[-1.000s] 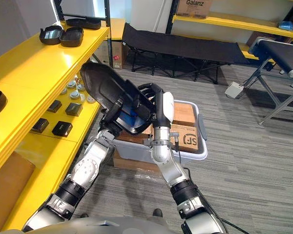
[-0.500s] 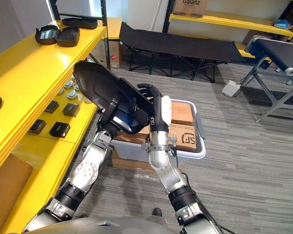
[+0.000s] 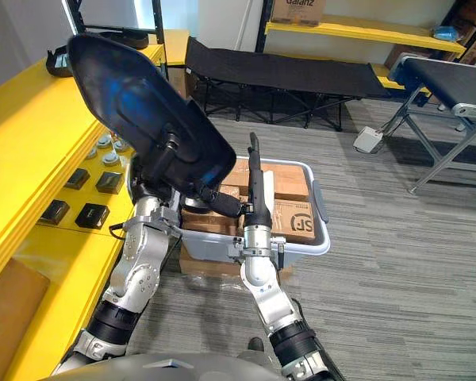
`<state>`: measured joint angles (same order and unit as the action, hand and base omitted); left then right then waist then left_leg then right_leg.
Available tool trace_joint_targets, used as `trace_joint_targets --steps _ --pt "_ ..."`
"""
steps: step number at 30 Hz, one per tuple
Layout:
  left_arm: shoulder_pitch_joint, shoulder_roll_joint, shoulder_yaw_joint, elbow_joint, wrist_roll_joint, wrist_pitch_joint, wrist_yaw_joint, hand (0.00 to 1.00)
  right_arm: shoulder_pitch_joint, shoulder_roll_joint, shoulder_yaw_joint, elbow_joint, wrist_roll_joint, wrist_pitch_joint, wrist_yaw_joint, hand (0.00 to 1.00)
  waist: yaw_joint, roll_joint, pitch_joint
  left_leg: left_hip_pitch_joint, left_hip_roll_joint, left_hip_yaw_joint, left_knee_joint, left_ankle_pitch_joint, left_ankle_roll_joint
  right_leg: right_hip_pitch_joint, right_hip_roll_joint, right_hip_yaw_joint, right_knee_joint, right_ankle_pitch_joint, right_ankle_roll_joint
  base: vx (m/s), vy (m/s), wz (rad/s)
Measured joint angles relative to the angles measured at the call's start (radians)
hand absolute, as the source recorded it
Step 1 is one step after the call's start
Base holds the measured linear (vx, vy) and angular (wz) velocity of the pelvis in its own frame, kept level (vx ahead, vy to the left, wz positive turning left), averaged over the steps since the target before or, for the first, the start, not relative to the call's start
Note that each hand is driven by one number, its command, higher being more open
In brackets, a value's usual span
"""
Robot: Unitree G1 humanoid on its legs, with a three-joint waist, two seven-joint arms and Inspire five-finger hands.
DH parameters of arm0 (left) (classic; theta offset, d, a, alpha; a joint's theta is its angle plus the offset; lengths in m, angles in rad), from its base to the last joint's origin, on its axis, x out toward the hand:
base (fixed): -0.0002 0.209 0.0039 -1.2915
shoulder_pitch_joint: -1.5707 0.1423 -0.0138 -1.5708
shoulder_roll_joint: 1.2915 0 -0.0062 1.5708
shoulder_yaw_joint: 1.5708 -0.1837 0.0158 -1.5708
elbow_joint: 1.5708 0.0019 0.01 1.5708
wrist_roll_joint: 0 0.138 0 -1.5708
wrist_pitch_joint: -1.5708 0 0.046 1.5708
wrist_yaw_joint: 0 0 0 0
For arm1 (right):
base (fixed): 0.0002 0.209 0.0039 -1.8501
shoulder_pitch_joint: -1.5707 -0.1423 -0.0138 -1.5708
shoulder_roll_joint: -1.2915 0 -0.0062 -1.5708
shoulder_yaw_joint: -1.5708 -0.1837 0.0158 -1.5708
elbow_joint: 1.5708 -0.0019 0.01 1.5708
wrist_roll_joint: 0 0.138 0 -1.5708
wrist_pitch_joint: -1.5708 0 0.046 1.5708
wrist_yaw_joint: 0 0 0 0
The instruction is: Walk over and take three plastic housings, then place them on the shelf
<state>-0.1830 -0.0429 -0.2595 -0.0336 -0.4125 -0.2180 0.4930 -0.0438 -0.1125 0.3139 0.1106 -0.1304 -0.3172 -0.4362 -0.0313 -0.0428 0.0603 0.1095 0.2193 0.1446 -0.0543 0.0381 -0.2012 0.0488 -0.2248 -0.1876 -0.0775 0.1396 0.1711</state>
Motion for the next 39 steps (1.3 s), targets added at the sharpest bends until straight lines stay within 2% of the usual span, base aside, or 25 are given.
trace_joint_targets --steps 1,2,3,5,8,10,14,18,22,24,25,30,34,36,39 --pt "0.001 -0.001 0.031 -0.005 0.082 0.0 0.038 0.0 0.015 0.0 -0.018 -0.009 0.092 -0.004 0.065 1.0 -0.001 0.003 -0.001 0.001 0.0 0.002 0.0 -0.002 -0.001 -0.001 0.0 0.001 0.0 0.0 0.0 -0.02 0.011 -0.05" --pt "0.01 0.0 0.066 -0.018 0.153 0.0 0.073 0.0 0.037 0.0 -0.042 -0.024 0.248 -0.005 0.166 1.0 -0.001 0.008 -0.003 0.001 0.0 0.003 0.0 -0.003 -0.001 -0.002 0.0 0.001 0.0 -0.001 -0.001 -0.02 0.011 -0.04" --pt "0.018 0.0 0.083 -0.026 0.184 0.0 0.087 0.0 0.048 0.0 -0.05 -0.03 0.32 -0.005 0.208 1.0 -0.002 0.011 -0.004 0.001 0.0 0.004 0.0 -0.005 0.002 -0.002 0.0 0.002 0.0 -0.001 -0.001 -0.01 0.01 -0.04" --pt "0.065 0.001 0.148 -0.057 0.284 0.0 0.141 0.0 0.089 0.002 -0.08 -0.039 0.545 -0.005 0.354 1.0 -0.002 0.022 -0.009 0.001 0.0 0.007 0.001 -0.007 -0.001 -0.005 0.0 0.002 0.0 -0.001 -0.001 0.0 0.012 -0.04" --pt "0.116 0.002 0.202 -0.062 0.373 -0.001 0.174 0.0 0.127 0.006 -0.108 -0.041 0.699 -0.003 0.495 1.0 0.002 0.025 -0.009 -0.002 0.0 0.008 0.0 -0.009 -0.002 -0.007 0.0 0.002 0.0 -0.001 -0.001 0.0 0.0 0.0" --pt "0.143 0.002 0.207 -0.062 0.382 -0.003 0.17 0.0 0.147 0.012 -0.118 -0.058 0.705 -0.001 0.537 1.0 0.003 0.025 -0.009 -0.005 0.0 0.008 0.0 -0.009 -0.002 -0.011 0.0 0.001 0.0 -0.002 -0.002 0.0 0.0 0.0" --pt "0.174 0.007 0.201 -0.073 0.383 -0.005 0.105 0.0 0.179 0.037 -0.138 -0.082 0.667 0.012 0.559 1.0 -0.001 0.025 -0.009 -0.016 0.0 0.01 0.002 -0.009 -0.002 -0.022 0.0 0.001 0.0 -0.003 -0.003 0.0 0.001 -0.01" --pt "0.259 0.013 0.187 -0.164 0.379 -0.025 0.018 0.0 0.235 0.038 -0.19 -0.082 0.569 0.054 0.557 1.0 -0.003 0.032 -0.008 -0.017 0.0 0.014 0.002 -0.014 -0.002 -0.026 0.0 0.002 0.0 -0.003 -0.003 0.0 0.004 -0.03" --pt "0.372 0.015 0.192 -0.26 0.292 -0.046 -0.071 0.0 0.256 0.033 -0.189 -0.083 0.567 0.082 0.559 1.0 0.002 0.052 -0.01 -0.037 0.001 0.005 0.029 -0.03 -0.002 -0.026 -0.002 -0.01 0.0 -0.006 -0.002 -0.01 0.003 0.08" --pt "0.421 0.012 0.2 -0.293 0.26 -0.051 -0.106 0.0 0.254 0.032 -0.164 -0.083 0.567 0.096 0.558 1.0 0.008 0.062 -0.009 -0.069 0.001 -0.045 0.05 -0.033 0.0 -0.009 -0.004 -0.058 0.0 -0.012 -0.002 -0.01 0.001 0.52" --pt "0.431 0.012 0.205 -0.297 0.26 -0.054 -0.113 0.0 0.253 0.031 -0.152 -0.083 0.567 0.098 0.558 1.0 0.016 0.065 -0.008 -0.074 0.001 -0.059 0.052 -0.032 0.0 -0.003 -0.004 -0.071 0.0 -0.013 -0.001 -0.01 -0.002 0.61" --pt "0.52 0.01 0.325 -0.412 0.251 -0.067 -0.173 0.0 0.172 0.029 0.005 -0.082 0.526 0.141 0.56 1.0 0.108 0.073 -0.009 -0.118 -0.006 -0.179 0.061 -0.018 0.004 0.054 -0.005 -0.188 0.0 -0.032 0.003 -0.01 -0.004 0.68" --pt "0.606 0.009 0.439 -0.49 0.181 -0.115 -0.231 0.0 0.098 0.028 0.074 -0.071 0.487 0.144 0.571 1.0 0.178 0.072 -0.01 -0.138 -0.027 -0.267 0.065 -0.012 0.004 0.104 -0.012 -0.28 -0.001 -0.062 0.011 -0.01 0.001 0.65" --pt "0.654 0.007 0.485 -0.508 0.163 -0.138 -0.266 0.0 0.075 0.026 0.076 -0.063 0.487 0.144 0.568 1.0 0.204 0.072 -0.011 -0.137 -0.036 -0.288 0.06 -0.01 0.003 0.119 -0.018 -0.304 -0.001 -0.071 0.01 0.01 0.013 0.36" --pt "0.688 0.002 0.511 -0.519 0.132 -0.151 -0.312 0.0 0.057 0.026 0.067 -0.051 0.488 0.144 0.556 1.0 0.222 0.071 -0.011 -0.137 -0.036 -0.288 0.055 -0.008 0.004 0.119 -0.019 -0.305 0.0 -0.072 0.01 0.0 0.006 0.04"
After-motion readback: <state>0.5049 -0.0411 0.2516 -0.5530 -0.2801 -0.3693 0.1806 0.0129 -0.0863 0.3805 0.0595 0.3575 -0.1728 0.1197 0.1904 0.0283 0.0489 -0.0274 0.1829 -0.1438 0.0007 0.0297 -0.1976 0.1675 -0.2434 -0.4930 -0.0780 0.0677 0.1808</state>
